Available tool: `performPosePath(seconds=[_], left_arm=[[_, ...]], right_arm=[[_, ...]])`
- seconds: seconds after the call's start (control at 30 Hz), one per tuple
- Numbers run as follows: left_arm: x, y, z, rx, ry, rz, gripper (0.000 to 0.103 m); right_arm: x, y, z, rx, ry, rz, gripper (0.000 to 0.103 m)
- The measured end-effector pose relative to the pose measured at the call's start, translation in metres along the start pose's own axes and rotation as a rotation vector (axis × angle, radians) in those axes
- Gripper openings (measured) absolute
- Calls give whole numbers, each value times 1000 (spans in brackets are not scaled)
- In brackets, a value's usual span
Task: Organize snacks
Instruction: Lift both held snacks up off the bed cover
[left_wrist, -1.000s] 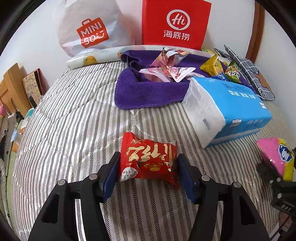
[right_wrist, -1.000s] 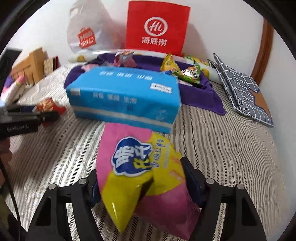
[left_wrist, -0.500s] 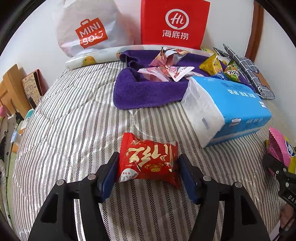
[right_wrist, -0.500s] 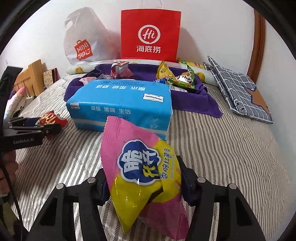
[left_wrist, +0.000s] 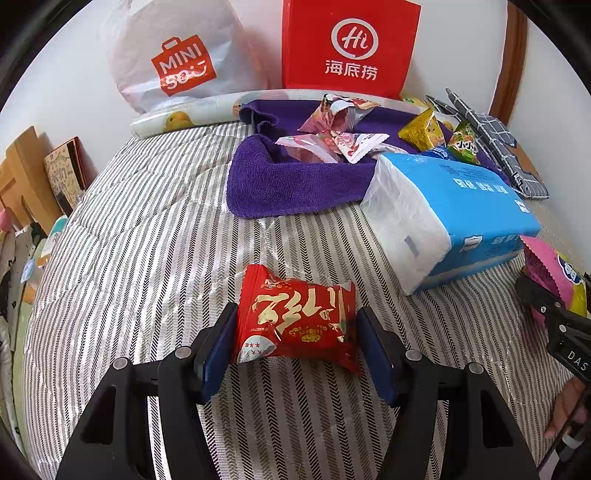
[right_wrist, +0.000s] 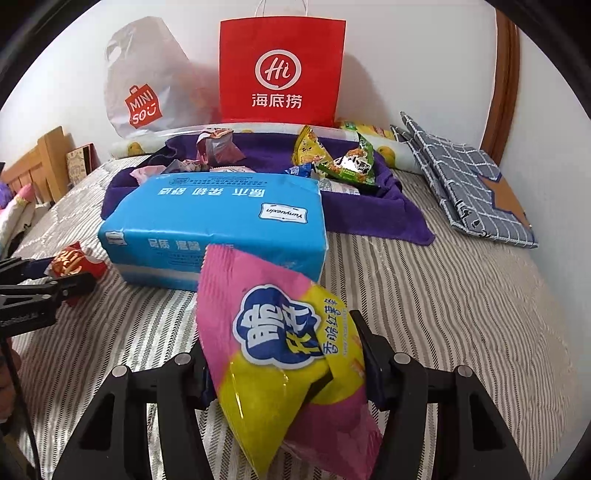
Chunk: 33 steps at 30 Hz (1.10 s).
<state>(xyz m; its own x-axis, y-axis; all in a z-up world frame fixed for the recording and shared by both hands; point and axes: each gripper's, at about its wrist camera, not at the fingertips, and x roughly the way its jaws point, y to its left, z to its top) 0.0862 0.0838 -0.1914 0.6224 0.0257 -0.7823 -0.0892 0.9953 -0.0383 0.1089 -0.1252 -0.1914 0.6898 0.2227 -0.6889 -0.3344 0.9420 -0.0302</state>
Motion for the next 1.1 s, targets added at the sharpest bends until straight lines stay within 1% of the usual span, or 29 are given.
performPosePath(seconds=[0.2,0.37,0.63,0.87,1.1], left_arm=[[0,1,0,-8,-2,-7,62],[0,2,1,-12,-3,-10,62],[0,1,0,-8,-1,-9,64],[0,0,0,-5,0,-15,68],[0,-1,1,-4,1,-10,68]], right_arm=[[3,-5,-1,32,14,29,58],[8,-5,2,35,56,35,58],[12,-11,2,62,87,71,58],[12,-11,2,64,85,73,58],[10,-11,2,64,75,64,58]])
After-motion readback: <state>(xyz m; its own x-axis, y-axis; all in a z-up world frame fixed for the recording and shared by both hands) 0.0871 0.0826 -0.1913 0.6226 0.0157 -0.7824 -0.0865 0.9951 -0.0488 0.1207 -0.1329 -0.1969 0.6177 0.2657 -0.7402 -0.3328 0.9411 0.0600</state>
